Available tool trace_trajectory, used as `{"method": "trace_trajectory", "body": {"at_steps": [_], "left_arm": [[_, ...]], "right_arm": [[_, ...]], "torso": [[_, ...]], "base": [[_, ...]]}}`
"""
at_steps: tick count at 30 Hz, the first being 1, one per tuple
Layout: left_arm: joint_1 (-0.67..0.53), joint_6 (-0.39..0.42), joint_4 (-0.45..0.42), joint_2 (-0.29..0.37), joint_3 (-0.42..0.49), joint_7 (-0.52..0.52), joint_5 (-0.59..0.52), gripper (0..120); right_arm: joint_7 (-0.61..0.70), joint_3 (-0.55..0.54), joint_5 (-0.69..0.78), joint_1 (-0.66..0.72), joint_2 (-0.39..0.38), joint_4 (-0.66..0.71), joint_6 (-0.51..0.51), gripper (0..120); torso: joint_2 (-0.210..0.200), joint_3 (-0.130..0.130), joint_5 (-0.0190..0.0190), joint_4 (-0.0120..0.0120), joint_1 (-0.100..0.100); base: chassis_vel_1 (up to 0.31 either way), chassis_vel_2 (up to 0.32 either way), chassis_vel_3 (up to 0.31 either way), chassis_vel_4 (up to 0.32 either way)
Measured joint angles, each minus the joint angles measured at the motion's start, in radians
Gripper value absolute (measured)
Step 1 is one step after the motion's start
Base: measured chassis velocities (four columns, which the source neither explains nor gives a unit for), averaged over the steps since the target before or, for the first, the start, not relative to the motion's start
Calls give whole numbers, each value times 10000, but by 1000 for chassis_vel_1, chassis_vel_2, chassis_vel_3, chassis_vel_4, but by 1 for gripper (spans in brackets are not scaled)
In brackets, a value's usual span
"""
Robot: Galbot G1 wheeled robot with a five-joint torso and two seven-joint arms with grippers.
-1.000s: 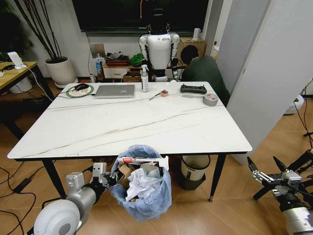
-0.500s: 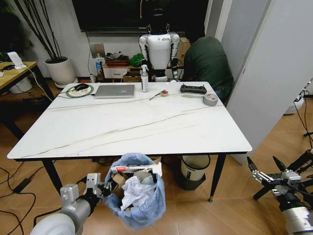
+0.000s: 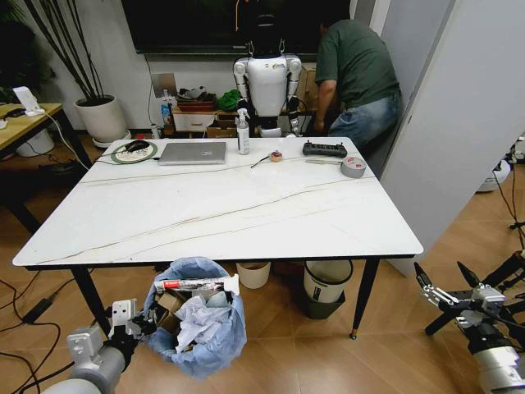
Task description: Pick up the trash bin and place the trash from the table into it.
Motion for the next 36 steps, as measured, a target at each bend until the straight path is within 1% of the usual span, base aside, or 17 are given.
{"method": "trace_trajectory", "body": {"at_steps": [5, 8, 11, 18, 26, 31, 36], "left_arm": [[156, -48, 4, -111, 26, -129, 58, 0], [148, -46, 4, -226, 81, -233, -105, 0], [68, -40, 0, -350, 191, -350, -302, 0], [-172, -39, 44, -588, 440, -454, -387, 0], [-326, 25, 52, -669, 583, -561, -426, 0], [-453, 36, 115, -668, 644, -575, -465, 0], [-576, 52, 139, -642, 741, -612, -464, 0]], "right_arm": [[3, -1, 3, 0, -2, 1, 0, 100], [5, 0, 6, 1, -4, 3, 0, 100], [7, -1, 7, 1, -4, 4, 0, 100], [10, -1, 8, 1, -5, 4, -1, 100], [11, -1, 8, 1, -5, 5, -1, 100], [12, -2, 8, 1, -5, 4, -1, 100], [12, -1, 8, 1, -5, 5, -1, 100]], "torso": [[0, 0, 0, -1, 0], [0, 0, 0, 0, 0], [0, 0, 0, -1, 0], [0, 0, 0, -1, 0], [-13, -7, 0, -1, -6], [-217, -109, 0, -2, -105], [-291, -144, 1, 0, -149]], "base": [[0, 0, 0, 0], [0, 0, 0, 0], [0, 0, 0, 0], [0, 0, 0, 0], [0, 0, 0, 0], [0, 0, 0, 0], [0, 0, 0, 0]]}}
